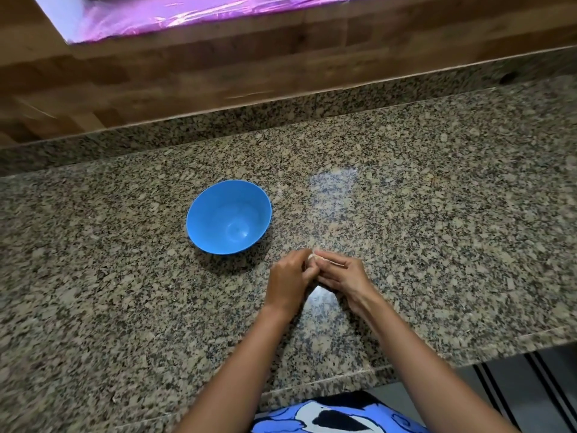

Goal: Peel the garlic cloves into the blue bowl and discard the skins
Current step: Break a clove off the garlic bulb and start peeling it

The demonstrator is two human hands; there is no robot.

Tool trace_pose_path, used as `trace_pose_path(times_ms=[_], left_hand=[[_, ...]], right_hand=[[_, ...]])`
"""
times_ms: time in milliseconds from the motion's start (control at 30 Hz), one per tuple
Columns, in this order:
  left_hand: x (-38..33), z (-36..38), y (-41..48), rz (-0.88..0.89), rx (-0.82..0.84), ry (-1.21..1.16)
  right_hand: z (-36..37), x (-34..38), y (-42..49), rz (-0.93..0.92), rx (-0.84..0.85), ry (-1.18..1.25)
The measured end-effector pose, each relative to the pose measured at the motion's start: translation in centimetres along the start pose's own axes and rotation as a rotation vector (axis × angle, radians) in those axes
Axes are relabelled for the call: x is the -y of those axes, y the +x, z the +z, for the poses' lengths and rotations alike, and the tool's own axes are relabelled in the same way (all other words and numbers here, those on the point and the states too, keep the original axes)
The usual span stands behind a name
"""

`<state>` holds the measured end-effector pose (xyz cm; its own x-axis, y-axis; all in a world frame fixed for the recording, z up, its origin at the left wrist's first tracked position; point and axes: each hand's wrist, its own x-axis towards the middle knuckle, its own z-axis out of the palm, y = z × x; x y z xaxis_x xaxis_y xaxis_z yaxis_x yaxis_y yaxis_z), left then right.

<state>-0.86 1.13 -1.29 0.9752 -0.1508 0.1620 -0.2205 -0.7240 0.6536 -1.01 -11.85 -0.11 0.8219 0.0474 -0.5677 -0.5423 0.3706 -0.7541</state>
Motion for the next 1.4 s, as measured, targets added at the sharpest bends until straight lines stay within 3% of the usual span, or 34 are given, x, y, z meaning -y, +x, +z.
trace_pose_path(times_ms=[133, 233, 333, 533, 633, 700, 767, 867, 933, 1067, 1133, 1400], left_hand=[[0.1, -0.9, 0.8, -0.035, 0.042, -0.079], [0.2, -1.8, 0.6, -0.242, -0.03, -0.313], [1.0, -2.3, 0.0, -0.482, -0.082, -0.54], [1.4, -2.6, -0.7, -0.3, 0.096, -0.038], [1.4, -2.8, -0.7, -0.407, 0.137, -0.152], [1.8, -3.0, -0.5, -0.503, 0.138, -0.249], [2.1, -3.4, -0.7, -0.496, 0.162, -0.2], [1.9, -3.9, -1.7, -0.264, 0.238, 0.089], [1.5, -3.8, -2.6, -0.179, 0.296, 0.147], [1.4, -4.2, -2.5, -0.562, 0.355, -0.309], [1.5, -4.6, -1.8, -0.652, 0.396, -0.423], [0.3, -4.7, -0.2, -0.583, 0.513, -0.194]], right_hand=[[0.0, -0.5, 0.2, 0.019, -0.024, 0.082], [-0.2, -0.4, 0.2, 0.008, -0.041, 0.077], [-0.8, 0.4, 0.5, -0.137, -0.107, -0.172], [-1.5, 2.2, 1.5, -0.346, -0.171, -0.769], [-1.6, 1.6, 1.5, -0.38, -0.236, -1.015], [-1.3, 0.8, 0.7, -0.525, -0.339, -1.163], [-0.7, -0.2, -0.4, -0.692, -0.298, -1.121], [0.2, -1.9, -1.7, -0.572, -0.056, -1.041], [0.2, -2.7, -1.7, -0.44, -0.012, -1.043], [-0.2, -2.8, -1.1, -0.2, -0.03, -0.807], [-0.3, -2.7, -0.8, -0.187, 0.008, -0.858], [0.3, -1.8, -0.3, -0.155, 0.041, -1.094]])
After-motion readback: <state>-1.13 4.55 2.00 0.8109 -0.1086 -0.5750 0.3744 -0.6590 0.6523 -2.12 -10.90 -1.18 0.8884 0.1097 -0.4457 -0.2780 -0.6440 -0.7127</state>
